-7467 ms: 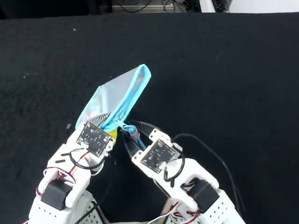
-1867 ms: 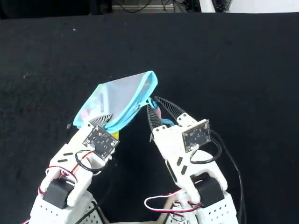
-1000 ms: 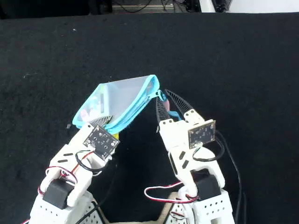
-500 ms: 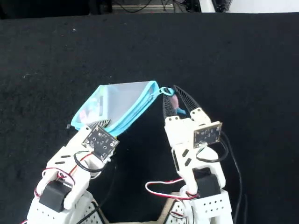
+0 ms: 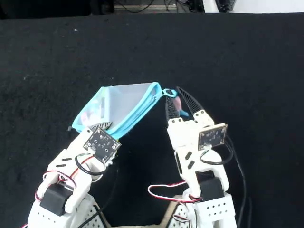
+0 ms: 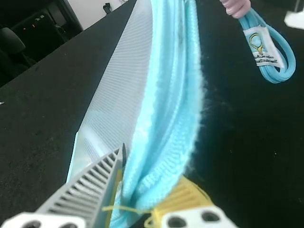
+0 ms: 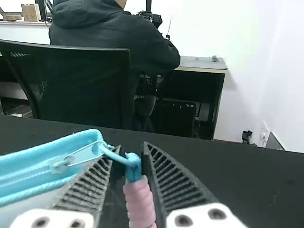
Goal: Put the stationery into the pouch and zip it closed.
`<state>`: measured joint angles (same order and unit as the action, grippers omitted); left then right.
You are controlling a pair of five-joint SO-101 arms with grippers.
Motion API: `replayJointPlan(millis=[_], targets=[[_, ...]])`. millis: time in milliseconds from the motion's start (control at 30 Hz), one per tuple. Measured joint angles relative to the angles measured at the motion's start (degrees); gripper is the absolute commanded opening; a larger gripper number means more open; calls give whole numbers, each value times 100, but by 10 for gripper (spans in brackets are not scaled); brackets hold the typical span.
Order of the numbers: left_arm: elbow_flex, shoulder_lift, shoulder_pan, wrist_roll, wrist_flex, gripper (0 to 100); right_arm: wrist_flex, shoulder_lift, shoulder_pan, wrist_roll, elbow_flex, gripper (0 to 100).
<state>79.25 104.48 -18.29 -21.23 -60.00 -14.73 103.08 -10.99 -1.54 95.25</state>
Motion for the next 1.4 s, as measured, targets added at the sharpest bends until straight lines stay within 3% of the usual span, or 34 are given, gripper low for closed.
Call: replayJointPlan(millis=[600, 933, 1400], targets=[[-211, 0, 0, 0, -369, 30, -404, 0, 0, 44, -62, 11], [-853, -9, 0, 0, -993, 30, -404, 0, 0, 44, -62, 11], [-976, -53, 255, -9, -1046, 30, -404, 0, 0, 44, -62, 11]])
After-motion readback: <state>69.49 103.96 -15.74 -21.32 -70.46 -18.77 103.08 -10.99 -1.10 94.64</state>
